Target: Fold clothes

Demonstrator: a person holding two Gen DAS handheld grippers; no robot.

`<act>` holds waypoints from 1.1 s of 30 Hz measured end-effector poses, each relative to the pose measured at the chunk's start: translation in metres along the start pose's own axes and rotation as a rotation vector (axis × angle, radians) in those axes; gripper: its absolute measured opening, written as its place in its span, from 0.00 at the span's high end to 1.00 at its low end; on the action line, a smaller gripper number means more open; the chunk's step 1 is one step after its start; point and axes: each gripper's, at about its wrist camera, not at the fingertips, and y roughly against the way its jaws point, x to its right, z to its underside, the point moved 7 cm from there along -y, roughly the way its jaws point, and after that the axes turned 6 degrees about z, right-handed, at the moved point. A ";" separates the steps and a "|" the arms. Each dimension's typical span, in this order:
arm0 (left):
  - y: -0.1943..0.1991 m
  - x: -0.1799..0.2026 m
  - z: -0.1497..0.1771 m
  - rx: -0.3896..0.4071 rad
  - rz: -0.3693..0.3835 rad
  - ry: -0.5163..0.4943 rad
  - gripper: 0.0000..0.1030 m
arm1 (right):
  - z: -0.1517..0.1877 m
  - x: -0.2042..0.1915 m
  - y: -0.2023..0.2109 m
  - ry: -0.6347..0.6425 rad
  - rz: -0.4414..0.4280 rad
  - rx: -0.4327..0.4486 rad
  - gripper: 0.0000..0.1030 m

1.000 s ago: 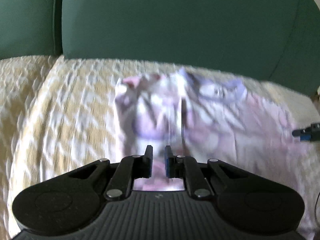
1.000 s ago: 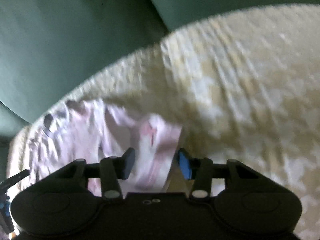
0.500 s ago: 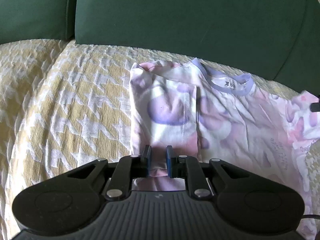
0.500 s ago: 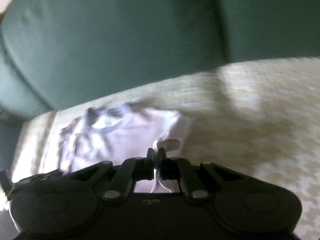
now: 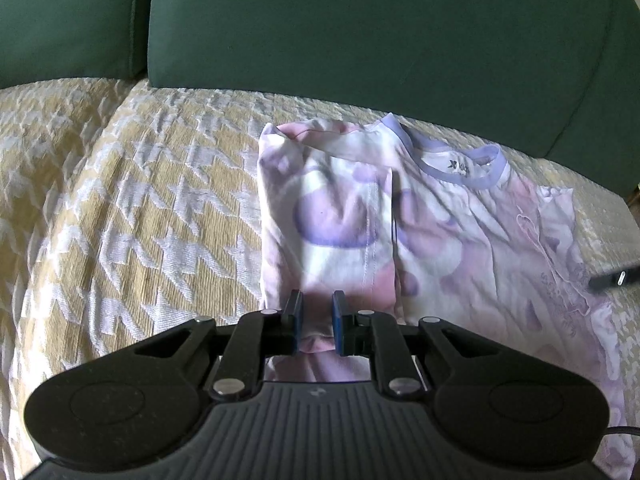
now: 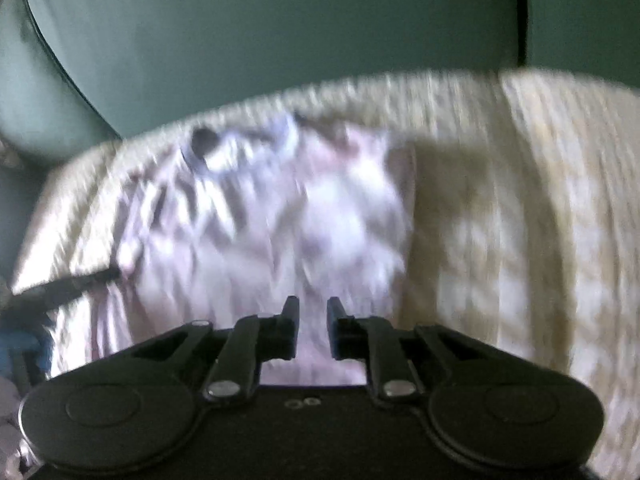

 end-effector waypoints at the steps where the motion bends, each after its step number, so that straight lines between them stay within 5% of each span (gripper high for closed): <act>1: 0.000 0.000 0.000 -0.003 0.000 -0.002 0.87 | 0.007 0.001 -0.005 0.003 0.005 -0.011 0.00; 5: 0.002 0.002 -0.014 -0.010 0.007 -0.025 0.87 | 0.019 0.002 -0.015 0.021 0.013 -0.042 0.00; 11: -0.003 0.004 -0.059 0.041 -0.025 -0.073 0.87 | -0.042 0.021 0.007 -0.013 0.070 0.120 0.00; 22: -0.050 -0.013 -0.081 0.009 -0.040 -0.046 0.87 | -0.085 0.063 -0.045 -0.102 0.111 0.089 0.00; 33: -0.044 -0.007 -0.093 0.041 -0.073 -0.084 0.87 | -0.083 0.065 -0.050 -0.082 0.108 0.080 0.00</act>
